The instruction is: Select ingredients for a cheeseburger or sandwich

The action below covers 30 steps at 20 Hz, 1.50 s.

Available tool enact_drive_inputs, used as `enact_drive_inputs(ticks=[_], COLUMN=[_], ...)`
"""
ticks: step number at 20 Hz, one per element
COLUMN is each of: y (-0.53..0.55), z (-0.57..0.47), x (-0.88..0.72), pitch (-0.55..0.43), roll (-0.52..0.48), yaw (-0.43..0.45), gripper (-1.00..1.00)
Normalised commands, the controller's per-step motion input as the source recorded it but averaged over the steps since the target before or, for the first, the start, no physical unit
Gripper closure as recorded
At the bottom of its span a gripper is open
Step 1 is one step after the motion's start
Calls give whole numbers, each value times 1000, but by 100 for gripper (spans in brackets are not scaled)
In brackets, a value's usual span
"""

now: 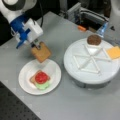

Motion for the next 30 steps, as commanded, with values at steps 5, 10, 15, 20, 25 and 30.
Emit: enact_drive_inputs(ticks=[5, 10, 15, 20, 25, 30], y=[1, -80, -113, -162, -187, -153], z=[-57, -50, -148, -98, -50, -43], x=[441, 387, 408, 398, 348, 286], pitch=[57, 48, 26, -20, -42, -61], roll=[-35, 1, 38, 83, 111, 132], yaw=[-34, 5, 85, 133, 156, 173], gripper=[100, 100, 100, 100, 100, 100])
